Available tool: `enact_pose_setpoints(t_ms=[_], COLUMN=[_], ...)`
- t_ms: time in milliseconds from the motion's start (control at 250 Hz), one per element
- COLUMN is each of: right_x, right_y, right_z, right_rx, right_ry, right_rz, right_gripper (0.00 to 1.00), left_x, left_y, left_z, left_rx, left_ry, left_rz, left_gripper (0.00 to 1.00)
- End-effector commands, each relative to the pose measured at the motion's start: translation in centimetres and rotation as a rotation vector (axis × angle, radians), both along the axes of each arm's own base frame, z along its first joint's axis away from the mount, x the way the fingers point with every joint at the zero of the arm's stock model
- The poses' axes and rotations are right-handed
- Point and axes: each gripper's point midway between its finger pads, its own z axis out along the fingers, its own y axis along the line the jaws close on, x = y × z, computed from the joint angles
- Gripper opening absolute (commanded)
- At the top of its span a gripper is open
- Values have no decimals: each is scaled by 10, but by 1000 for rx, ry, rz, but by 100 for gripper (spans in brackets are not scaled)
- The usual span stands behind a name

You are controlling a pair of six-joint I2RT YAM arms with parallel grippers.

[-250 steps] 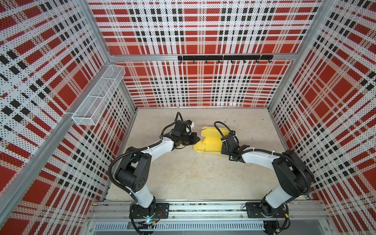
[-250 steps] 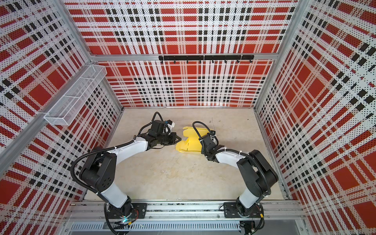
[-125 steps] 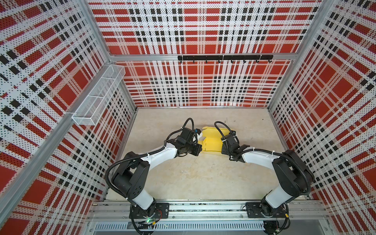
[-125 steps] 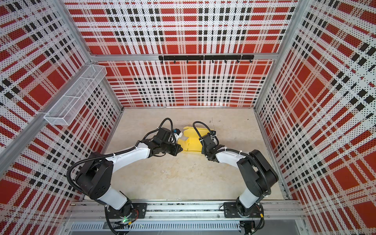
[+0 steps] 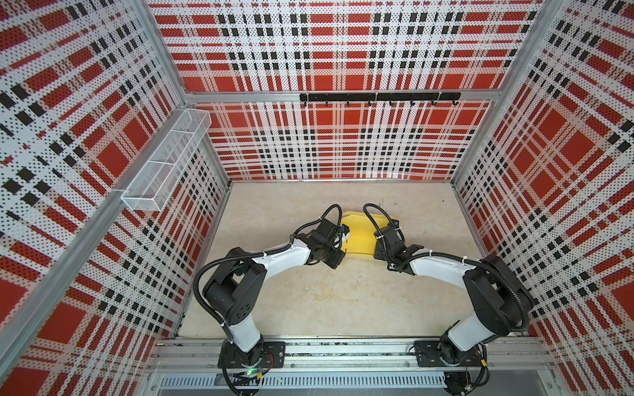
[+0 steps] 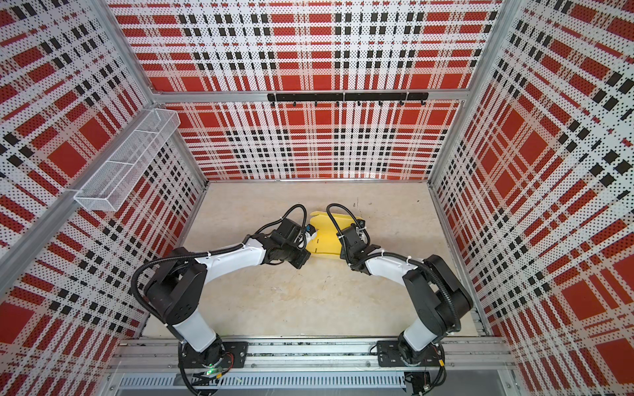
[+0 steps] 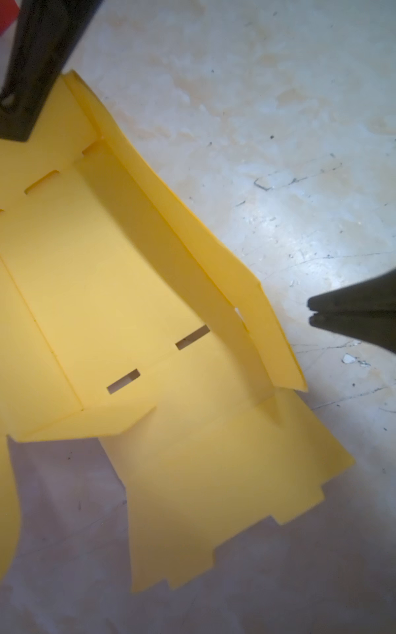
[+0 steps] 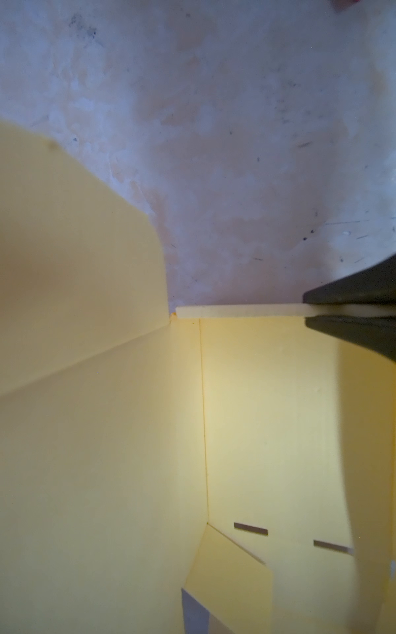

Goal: Fold the paper box

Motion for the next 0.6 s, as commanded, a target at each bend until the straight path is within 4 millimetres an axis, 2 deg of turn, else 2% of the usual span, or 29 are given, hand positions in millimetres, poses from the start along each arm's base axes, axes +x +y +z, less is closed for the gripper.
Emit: enact_pose_setpoints(t_ms=[0, 100, 244, 596], right_x=[4, 4, 5, 7], right_y=[1, 2, 6, 10], right_z=[4, 2, -6, -11], right_rx=[39, 23, 39, 43], right_ry=[-36, -24, -27, -28], right_rz=[-14, -3, 12, 34], right_gripper=[10, 10, 10, 10], left_x=[15, 23, 24, 42], left_y=[3, 6, 0, 4], left_z=[0, -2, -6, -18], left_rx=[42, 68, 71, 183], left_ry=[-31, -43, -33, -89], left_rz=[26, 51, 30, 50], left_gripper=[0, 0, 0, 0])
